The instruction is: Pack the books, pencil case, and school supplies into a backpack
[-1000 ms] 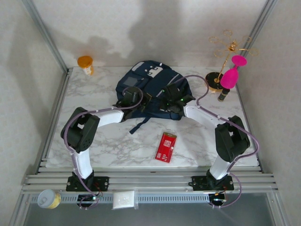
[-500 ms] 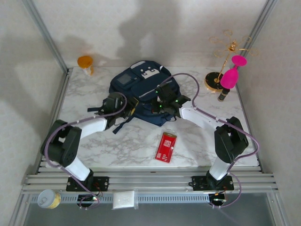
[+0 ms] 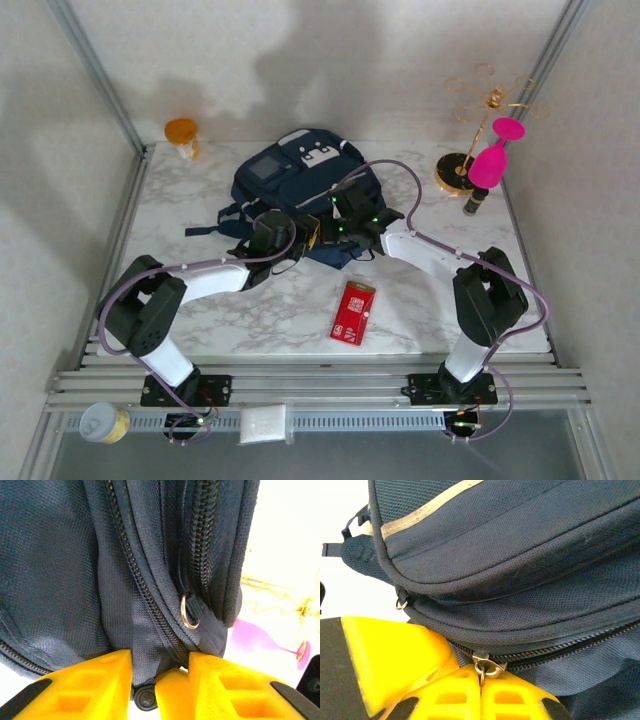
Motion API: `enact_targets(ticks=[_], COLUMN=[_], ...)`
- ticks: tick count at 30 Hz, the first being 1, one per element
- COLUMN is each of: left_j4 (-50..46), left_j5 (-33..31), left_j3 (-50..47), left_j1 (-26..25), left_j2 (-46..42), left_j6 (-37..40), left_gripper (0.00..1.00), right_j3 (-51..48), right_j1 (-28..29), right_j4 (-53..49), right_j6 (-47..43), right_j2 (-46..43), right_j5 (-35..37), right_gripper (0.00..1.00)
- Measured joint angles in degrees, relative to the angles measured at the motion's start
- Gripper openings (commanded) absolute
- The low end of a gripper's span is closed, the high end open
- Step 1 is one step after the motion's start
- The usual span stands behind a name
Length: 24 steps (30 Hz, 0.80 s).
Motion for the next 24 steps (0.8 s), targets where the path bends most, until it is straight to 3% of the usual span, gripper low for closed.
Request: enact_targets(ticks=[10, 12, 16, 21, 24], left_j4=[3.91, 4.26, 2.60, -0.74, -4.35], left_j5=[-4.35, -5.66, -8.15, -10.54, -13.22], left_j3=[0.55, 0.55, 1.90, 0.94, -0.87], left_j1=[-0.55, -0.98, -1.11, -0.39, 2.99], left_j2=[2.71, 2.80, 2.47, -0.22, -2.82], left_j6=[-5.99, -6.32, -5.57, -3.69, -0.85], left_gripper=[0.32, 0.26, 0.02, 0.00, 0.00], right_j3=[-1.38, -1.44, -1.44, -1.62, -2.64], right_j1=[-0.17, -0.17, -0.13, -0.55, -1.95], right_j4=[3.74, 3.74, 3.67, 2.99, 1.16], right_j6=[-1.46, -1.51, -2.56, -4.50, -5.99], right_j2=[-0.04, -0.04, -0.04, -0.96, -2.75], right_j5=[-1.64, -1.36, -0.31, 1.07, 1.62], right_gripper=[0.00, 0.00, 0.00, 0.00, 0.00])
